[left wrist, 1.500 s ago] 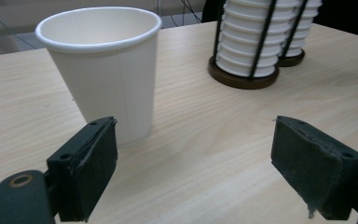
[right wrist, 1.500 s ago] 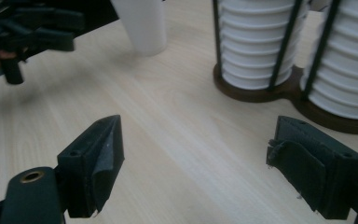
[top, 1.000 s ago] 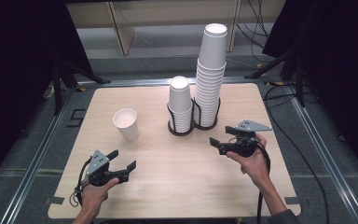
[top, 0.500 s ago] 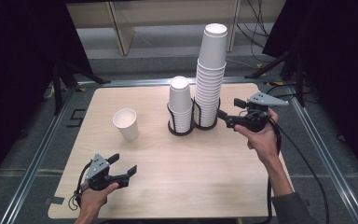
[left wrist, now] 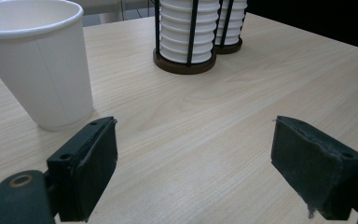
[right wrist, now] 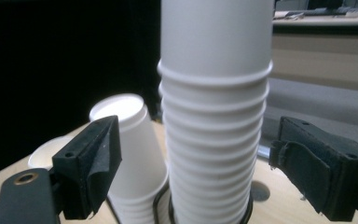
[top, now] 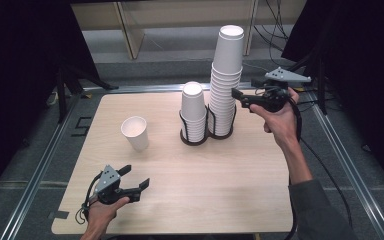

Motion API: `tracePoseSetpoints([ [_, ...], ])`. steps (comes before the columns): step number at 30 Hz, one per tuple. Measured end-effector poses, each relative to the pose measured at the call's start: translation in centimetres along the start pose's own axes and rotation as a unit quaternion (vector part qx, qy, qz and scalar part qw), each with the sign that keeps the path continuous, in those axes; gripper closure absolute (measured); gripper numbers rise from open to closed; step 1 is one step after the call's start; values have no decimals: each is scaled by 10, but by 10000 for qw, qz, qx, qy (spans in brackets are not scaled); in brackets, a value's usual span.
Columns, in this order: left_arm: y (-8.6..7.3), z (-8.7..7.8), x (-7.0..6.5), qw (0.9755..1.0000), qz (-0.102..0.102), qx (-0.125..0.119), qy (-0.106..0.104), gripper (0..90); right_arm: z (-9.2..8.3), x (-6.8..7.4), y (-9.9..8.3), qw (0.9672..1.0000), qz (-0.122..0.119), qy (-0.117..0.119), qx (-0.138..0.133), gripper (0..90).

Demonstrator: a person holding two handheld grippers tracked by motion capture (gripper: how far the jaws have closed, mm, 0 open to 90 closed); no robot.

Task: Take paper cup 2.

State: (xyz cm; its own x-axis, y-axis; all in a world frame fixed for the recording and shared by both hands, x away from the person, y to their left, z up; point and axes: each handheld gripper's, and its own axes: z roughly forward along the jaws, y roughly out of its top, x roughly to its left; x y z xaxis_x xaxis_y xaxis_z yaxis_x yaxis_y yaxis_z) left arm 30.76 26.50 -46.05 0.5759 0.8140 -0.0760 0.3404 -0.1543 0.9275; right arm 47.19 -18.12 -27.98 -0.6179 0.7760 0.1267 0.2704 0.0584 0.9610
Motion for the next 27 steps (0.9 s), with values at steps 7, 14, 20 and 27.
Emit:
tracePoseSetpoints([
  [7, 0, 2, -1, 9999, -6, -55, -117, 143, 11, -3, 32, 10000, -55, 17, -78, 154],
  [14, 0, 1, -2, 9999, -5, -44, -129, 143, 25, -4, 49, 9998, -139, -31, -129, 154],
  [20, 0, 2, -3, 9998, 10, -17, -189, 142, 40, -4, 59, 9997, -150, -202, -76, 153],
  [27, 0, 3, -4, 9997, 8, -22, -229, 143, 59, -9, 62, 9998, -94, -161, -71, 150],
])
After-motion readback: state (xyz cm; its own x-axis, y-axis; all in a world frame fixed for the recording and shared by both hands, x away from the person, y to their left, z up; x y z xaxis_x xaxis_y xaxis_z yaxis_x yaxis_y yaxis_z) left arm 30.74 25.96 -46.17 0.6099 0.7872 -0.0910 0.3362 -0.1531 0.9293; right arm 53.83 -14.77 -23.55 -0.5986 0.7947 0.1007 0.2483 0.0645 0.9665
